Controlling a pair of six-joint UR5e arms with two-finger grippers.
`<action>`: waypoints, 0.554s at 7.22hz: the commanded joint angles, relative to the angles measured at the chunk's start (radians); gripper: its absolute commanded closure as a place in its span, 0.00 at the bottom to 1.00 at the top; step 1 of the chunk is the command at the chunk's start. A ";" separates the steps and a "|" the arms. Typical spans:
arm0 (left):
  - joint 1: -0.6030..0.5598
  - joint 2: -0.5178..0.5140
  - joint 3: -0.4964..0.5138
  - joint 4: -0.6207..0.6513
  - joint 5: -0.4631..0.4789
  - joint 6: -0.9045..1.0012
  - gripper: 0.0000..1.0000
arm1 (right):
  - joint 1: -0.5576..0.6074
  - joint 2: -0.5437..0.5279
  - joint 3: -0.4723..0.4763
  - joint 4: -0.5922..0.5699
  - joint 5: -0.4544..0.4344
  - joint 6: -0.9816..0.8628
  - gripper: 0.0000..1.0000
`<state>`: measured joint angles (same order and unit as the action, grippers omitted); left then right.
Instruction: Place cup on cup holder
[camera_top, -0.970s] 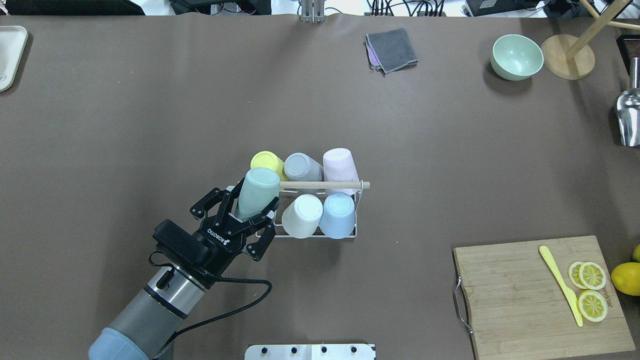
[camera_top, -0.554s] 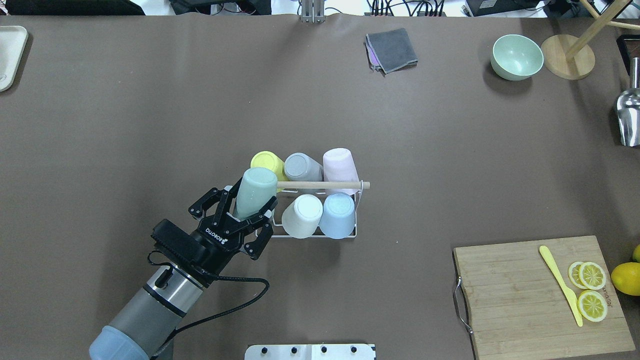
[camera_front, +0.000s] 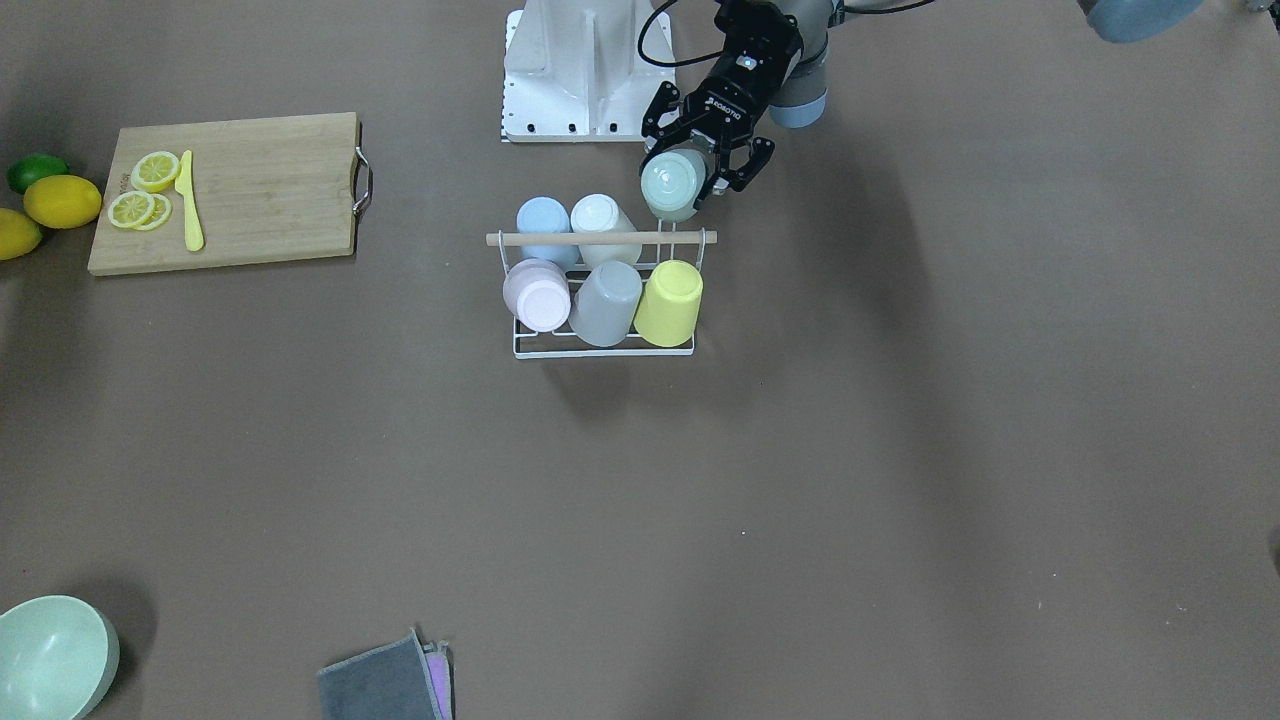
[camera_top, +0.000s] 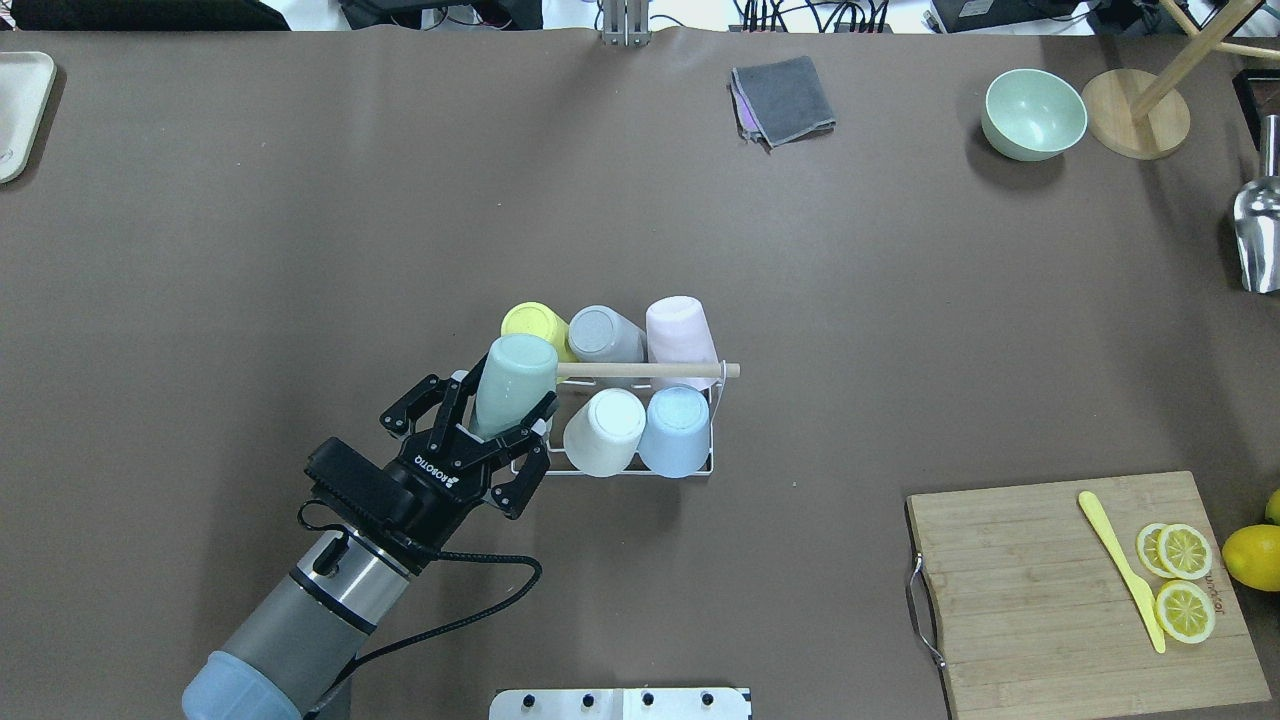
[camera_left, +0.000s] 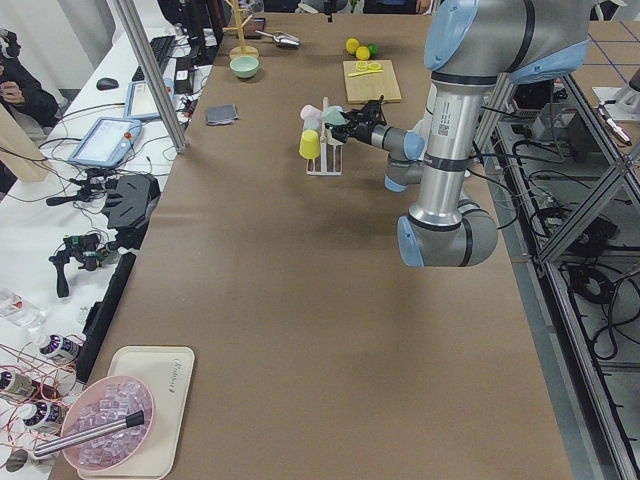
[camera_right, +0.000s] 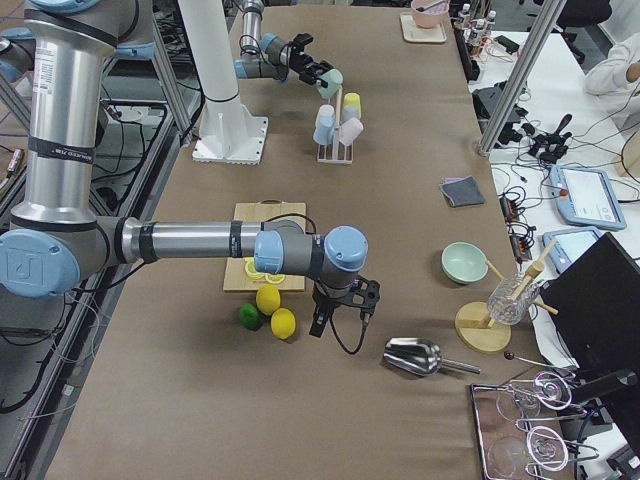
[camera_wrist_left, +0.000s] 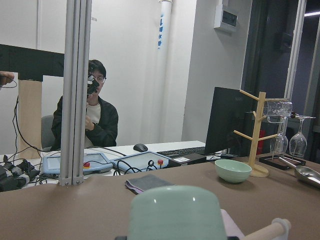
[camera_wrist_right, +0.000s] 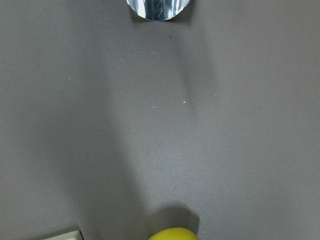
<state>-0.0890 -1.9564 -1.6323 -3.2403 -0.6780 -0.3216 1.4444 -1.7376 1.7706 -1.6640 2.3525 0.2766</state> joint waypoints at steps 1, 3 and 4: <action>0.001 -0.006 0.005 0.004 0.000 -0.001 1.00 | 0.001 0.003 0.001 0.001 0.001 0.003 0.01; 0.000 -0.007 0.026 0.002 -0.018 -0.001 1.00 | 0.001 0.006 0.001 0.003 -0.001 0.003 0.01; 0.000 -0.013 0.040 0.001 -0.021 -0.001 1.00 | 0.001 0.018 0.000 0.003 -0.001 0.003 0.01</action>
<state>-0.0882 -1.9649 -1.6069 -3.2385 -0.6918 -0.3221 1.4450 -1.7298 1.7715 -1.6618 2.3521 0.2791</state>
